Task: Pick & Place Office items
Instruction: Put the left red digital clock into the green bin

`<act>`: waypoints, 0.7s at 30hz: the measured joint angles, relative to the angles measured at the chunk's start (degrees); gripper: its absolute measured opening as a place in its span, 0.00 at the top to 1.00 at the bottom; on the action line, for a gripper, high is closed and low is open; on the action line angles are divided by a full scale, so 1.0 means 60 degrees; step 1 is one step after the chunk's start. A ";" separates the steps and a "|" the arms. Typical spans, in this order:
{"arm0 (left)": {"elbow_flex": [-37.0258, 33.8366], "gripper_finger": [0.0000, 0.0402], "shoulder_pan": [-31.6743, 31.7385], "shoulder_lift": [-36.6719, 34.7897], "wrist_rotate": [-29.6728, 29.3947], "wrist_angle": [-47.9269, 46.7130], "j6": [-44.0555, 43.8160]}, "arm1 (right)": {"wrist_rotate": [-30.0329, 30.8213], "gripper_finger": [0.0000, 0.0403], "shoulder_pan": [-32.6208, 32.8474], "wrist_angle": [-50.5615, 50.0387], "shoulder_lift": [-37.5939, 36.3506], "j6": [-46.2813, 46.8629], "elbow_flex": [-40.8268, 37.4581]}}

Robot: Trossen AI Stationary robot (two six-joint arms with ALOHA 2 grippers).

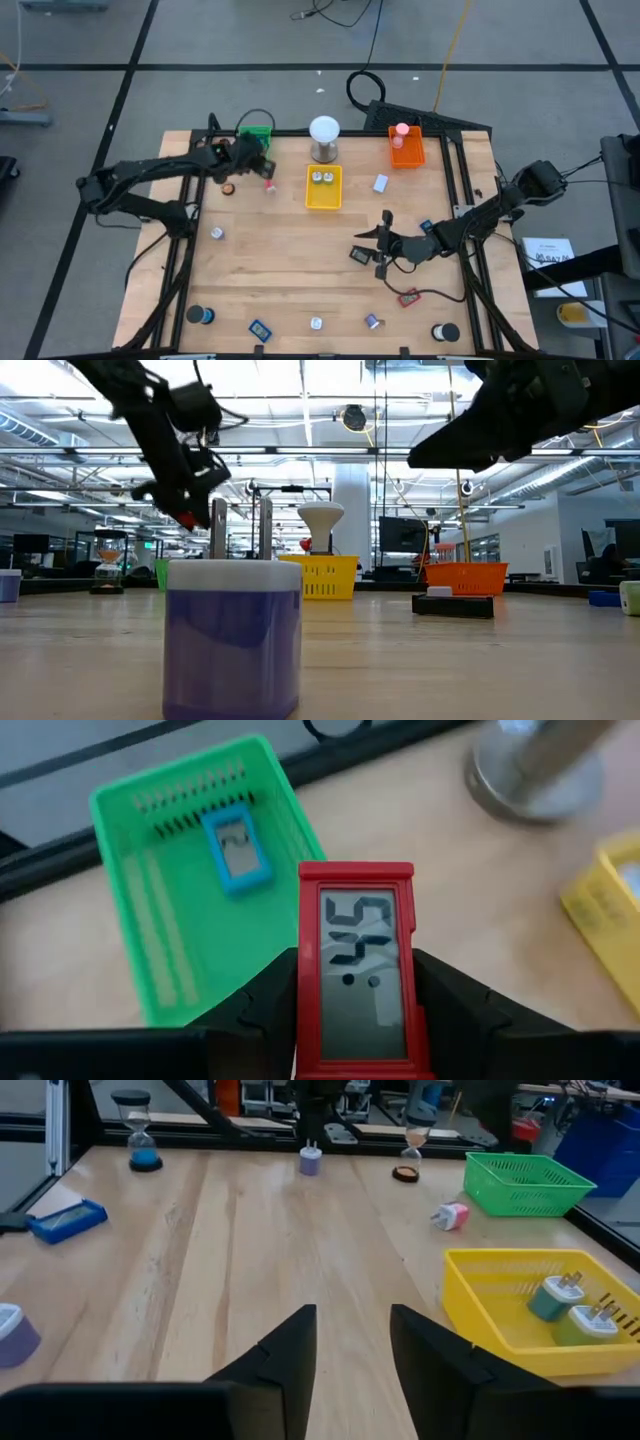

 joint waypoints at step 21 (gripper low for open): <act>0.0018 0.60 0.1920 0.3258 -0.0345 0.3259 -0.0030 | -0.0238 0.71 -0.0025 0.0103 0.0000 -0.0006 0.0004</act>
